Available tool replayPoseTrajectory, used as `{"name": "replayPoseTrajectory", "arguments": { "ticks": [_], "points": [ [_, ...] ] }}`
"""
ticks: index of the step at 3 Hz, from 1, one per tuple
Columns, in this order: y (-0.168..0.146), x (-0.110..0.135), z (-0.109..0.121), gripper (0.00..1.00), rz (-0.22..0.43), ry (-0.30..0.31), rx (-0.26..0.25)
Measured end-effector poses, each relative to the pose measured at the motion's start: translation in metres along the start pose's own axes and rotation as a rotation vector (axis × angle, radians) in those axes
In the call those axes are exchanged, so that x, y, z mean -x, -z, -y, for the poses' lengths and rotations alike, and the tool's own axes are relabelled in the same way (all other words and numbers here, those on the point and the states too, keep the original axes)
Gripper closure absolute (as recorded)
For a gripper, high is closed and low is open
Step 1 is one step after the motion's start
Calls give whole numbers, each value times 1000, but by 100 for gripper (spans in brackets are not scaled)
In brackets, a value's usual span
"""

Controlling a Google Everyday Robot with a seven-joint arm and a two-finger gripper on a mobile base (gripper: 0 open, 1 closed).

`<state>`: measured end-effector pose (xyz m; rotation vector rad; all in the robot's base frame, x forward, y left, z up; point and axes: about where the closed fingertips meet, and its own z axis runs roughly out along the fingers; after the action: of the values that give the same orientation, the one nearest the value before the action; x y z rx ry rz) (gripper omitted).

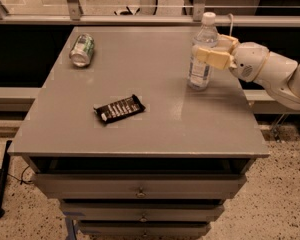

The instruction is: Place blue plastic bottle upright

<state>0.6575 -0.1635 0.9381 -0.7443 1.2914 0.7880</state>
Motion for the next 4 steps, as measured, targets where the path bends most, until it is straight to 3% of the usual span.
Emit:
{"name": "replayPoseTrajectory", "arguments": {
  "ticks": [1, 4],
  "points": [
    [3, -3, 2, 83, 1, -25, -9],
    [3, -1, 2, 12, 2, -25, -9]
  ]
}}
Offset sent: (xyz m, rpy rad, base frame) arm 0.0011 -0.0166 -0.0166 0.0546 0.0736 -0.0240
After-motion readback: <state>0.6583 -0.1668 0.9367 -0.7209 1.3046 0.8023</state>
